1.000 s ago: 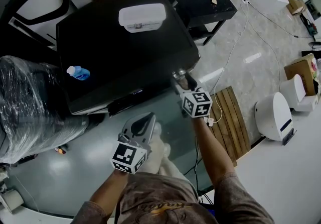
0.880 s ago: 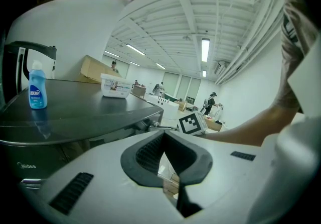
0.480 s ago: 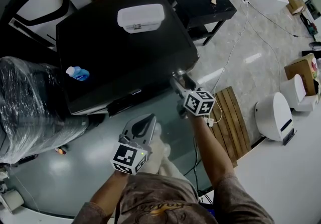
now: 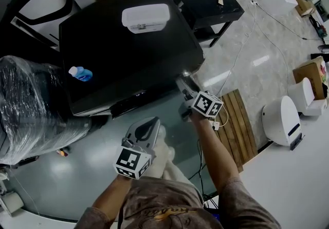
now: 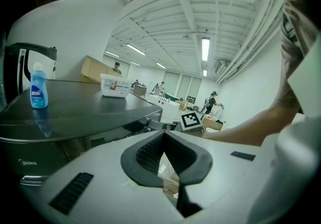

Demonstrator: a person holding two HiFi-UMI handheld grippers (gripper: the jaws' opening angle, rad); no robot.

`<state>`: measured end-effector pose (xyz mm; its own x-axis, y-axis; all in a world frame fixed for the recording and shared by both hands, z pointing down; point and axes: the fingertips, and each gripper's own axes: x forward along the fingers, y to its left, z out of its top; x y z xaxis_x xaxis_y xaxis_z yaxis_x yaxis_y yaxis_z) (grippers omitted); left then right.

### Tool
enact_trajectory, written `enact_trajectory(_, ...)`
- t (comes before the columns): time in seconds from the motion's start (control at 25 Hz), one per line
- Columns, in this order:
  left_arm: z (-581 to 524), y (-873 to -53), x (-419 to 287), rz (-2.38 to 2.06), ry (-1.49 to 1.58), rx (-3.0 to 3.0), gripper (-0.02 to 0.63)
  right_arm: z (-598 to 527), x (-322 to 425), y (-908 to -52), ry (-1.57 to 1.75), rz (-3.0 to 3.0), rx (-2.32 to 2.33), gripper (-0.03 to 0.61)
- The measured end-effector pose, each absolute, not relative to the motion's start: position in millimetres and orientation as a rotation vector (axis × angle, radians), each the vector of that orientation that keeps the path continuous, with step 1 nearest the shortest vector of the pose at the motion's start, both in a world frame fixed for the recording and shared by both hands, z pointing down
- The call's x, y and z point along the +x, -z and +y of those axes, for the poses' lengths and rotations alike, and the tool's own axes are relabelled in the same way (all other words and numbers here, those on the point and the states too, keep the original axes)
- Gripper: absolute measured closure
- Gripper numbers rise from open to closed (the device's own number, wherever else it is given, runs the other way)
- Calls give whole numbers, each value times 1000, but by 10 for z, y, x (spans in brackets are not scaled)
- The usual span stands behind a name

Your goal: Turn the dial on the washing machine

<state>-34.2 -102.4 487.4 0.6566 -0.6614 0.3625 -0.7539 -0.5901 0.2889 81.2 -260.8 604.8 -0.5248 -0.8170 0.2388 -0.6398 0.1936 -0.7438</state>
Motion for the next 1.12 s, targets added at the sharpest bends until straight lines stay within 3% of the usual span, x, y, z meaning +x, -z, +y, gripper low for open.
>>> enact_trajectory(0.8, -953, -4887, -323, -1117, -318, 2451, 614, -2598, 852, -6090, 1448, 1733, -1187, 305)
enact_trajectory(1.12, -934, -4896, -337, -1115, -325, 2447, 614, -2591, 856, -6078, 1441, 1777, -1202, 305)
